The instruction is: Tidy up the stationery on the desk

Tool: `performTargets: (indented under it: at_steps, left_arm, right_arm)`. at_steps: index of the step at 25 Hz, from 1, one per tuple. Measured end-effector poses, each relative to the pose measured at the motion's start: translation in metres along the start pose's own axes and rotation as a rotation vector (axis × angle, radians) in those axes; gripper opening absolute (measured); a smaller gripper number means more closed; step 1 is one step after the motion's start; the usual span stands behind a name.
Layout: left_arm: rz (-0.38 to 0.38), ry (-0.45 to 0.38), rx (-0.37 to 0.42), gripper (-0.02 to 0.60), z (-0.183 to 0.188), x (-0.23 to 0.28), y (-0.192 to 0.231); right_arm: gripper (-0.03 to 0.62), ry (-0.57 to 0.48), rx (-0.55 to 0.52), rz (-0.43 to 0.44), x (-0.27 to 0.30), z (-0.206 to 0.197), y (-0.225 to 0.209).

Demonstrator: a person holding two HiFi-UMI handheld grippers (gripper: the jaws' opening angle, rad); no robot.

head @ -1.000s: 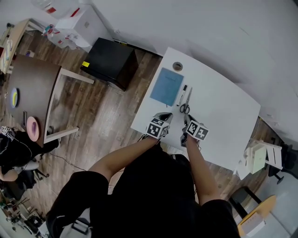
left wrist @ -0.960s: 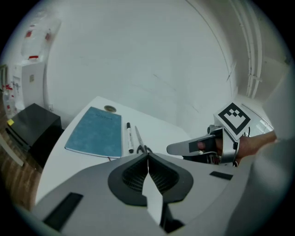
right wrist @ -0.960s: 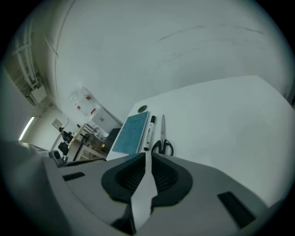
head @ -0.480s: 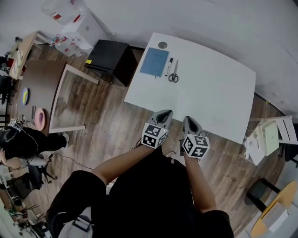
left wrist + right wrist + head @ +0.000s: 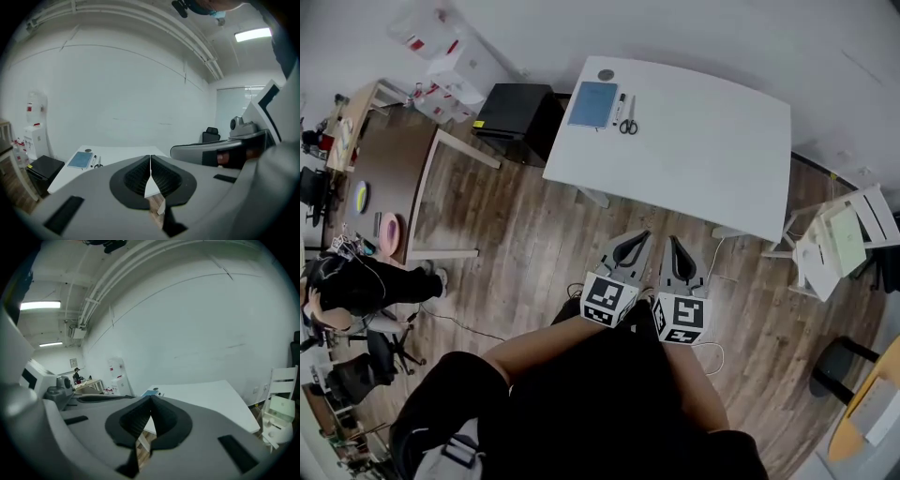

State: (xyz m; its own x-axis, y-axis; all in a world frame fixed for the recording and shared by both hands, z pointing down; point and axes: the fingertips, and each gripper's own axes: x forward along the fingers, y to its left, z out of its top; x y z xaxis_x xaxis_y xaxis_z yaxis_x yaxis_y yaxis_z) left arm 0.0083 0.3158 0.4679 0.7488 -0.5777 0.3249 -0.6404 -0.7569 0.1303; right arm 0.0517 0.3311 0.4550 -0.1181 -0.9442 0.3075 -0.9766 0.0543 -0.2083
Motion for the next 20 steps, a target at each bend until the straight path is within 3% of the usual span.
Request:
performTargets:
  at_steps: [9,20]
  left_arm:
    - [0.007,-0.117,0.041,0.014,0.033,-0.049,-0.002]
    - [0.061,-0.191,0.040,0.014,0.045,-0.145,0.083]
  right_arm:
    - [0.031,-0.056,-0.085,0.007,-0.021,0.018,0.046]
    - [0.031,-0.069,-0.150,0.055,-0.001,0.021,0.179]
